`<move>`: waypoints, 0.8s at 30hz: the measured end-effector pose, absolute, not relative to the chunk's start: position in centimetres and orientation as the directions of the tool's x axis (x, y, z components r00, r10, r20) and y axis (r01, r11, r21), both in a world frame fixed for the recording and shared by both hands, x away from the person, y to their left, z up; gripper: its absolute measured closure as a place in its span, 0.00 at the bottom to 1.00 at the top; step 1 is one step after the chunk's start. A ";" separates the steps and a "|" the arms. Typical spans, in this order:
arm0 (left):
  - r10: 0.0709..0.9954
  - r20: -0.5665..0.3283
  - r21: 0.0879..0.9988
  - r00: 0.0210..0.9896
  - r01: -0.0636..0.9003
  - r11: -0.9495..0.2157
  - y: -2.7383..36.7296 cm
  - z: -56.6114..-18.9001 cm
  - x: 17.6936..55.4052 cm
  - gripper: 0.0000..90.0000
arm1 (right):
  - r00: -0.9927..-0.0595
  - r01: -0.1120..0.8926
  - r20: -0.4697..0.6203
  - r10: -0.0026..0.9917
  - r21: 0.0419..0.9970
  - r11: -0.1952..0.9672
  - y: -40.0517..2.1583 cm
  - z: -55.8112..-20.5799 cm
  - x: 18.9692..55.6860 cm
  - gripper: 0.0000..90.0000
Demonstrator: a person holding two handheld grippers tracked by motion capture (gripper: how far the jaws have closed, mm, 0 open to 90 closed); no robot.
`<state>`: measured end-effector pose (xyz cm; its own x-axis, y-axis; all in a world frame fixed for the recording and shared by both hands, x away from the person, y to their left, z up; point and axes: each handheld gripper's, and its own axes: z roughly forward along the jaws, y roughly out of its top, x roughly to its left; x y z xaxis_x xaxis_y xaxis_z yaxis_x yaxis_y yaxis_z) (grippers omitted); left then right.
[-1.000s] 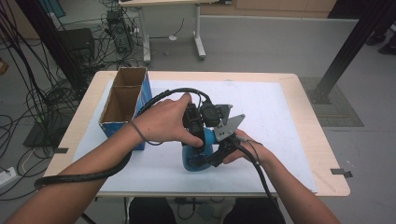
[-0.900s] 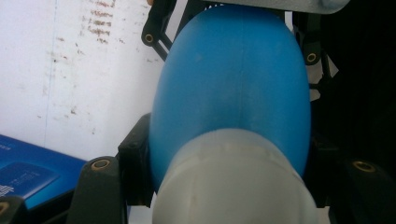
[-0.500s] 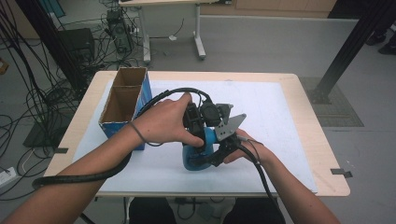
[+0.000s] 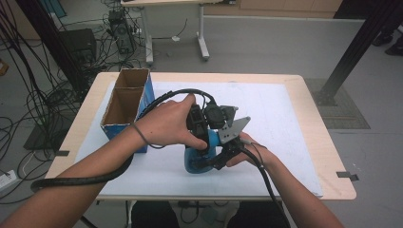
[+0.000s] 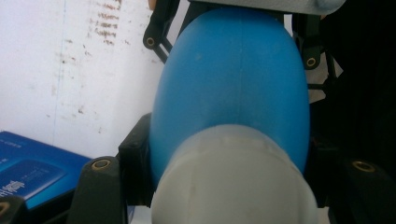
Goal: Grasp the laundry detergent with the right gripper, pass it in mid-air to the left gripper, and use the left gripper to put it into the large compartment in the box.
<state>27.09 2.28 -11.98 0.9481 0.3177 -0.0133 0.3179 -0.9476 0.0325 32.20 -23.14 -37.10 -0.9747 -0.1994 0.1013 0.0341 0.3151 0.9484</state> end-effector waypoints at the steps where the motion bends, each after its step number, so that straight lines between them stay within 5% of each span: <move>1: 0.319 -0.013 0.038 0.947 0.320 -0.947 2.4 -12.0 27.1 0.42 | -0.975 0.035 0.100 -0.196 0.950 0.310 -23.2 -37.2 32.1 0.45; 15: 0.346 -0.012 0.042 0.938 0.346 -0.937 2.9 -12.1 27.7 0.42 | -0.983 0.101 0.142 -0.119 0.950 0.295 -24.3 -37.4 31.8 0.08; 24: 0.348 -0.011 0.037 0.937 0.349 -0.937 2.8 -12.0 28.0 0.42 | -0.985 0.111 0.144 -0.097 0.951 0.290 -25.4 -37.7 31.8 0.04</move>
<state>27.98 2.83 -12.04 0.9373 0.3485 -0.0107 0.3486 -0.9365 0.0368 31.84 -25.39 -37.69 -0.9848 -0.0969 0.1441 0.1106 0.2896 0.9507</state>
